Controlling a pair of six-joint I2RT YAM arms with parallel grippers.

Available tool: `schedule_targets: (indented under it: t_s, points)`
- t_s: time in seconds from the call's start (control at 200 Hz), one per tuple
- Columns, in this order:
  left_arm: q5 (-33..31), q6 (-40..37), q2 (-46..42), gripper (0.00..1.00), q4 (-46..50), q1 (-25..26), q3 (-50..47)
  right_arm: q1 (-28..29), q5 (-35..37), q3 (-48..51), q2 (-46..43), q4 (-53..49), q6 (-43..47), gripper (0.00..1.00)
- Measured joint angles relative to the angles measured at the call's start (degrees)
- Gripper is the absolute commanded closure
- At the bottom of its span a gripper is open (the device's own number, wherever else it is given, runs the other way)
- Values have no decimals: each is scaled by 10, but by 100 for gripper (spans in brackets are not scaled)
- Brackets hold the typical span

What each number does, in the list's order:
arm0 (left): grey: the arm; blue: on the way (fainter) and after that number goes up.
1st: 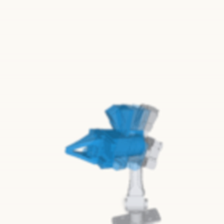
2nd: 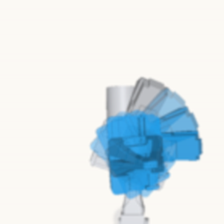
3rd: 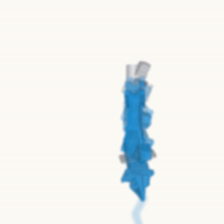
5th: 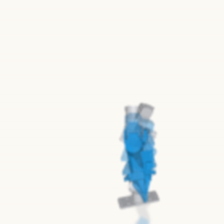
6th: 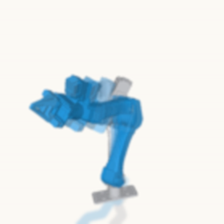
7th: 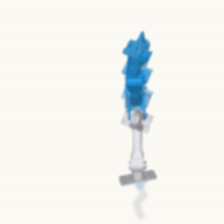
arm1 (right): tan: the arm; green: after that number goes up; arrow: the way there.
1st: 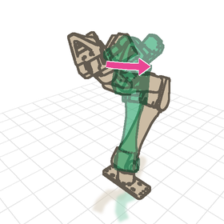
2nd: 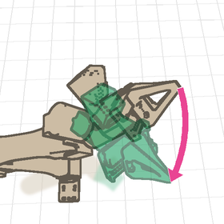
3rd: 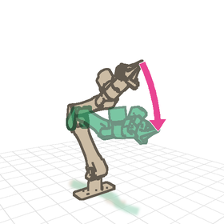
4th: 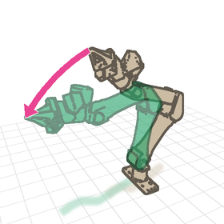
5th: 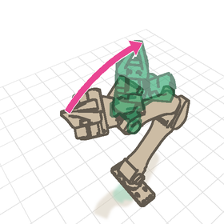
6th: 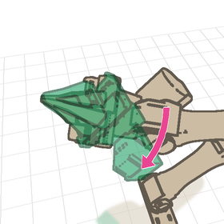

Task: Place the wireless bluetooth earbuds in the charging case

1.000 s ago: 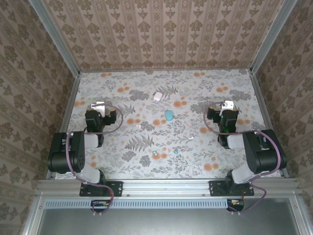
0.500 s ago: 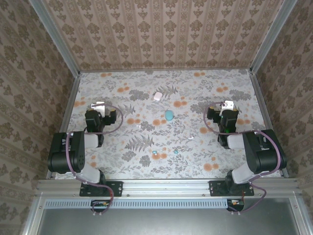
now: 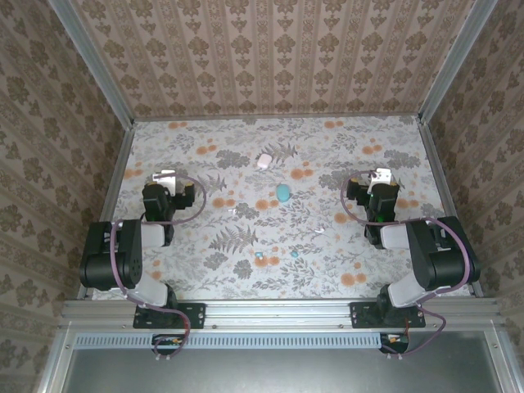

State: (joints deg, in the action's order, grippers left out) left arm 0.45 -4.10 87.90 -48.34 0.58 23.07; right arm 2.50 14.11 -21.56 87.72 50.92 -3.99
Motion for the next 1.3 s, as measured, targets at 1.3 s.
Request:
schedule_targets:
  t_s: [1.3]
  points:
    - [24, 183, -178, 0, 573, 185, 179, 297, -82, -639, 280, -857, -200, 18]
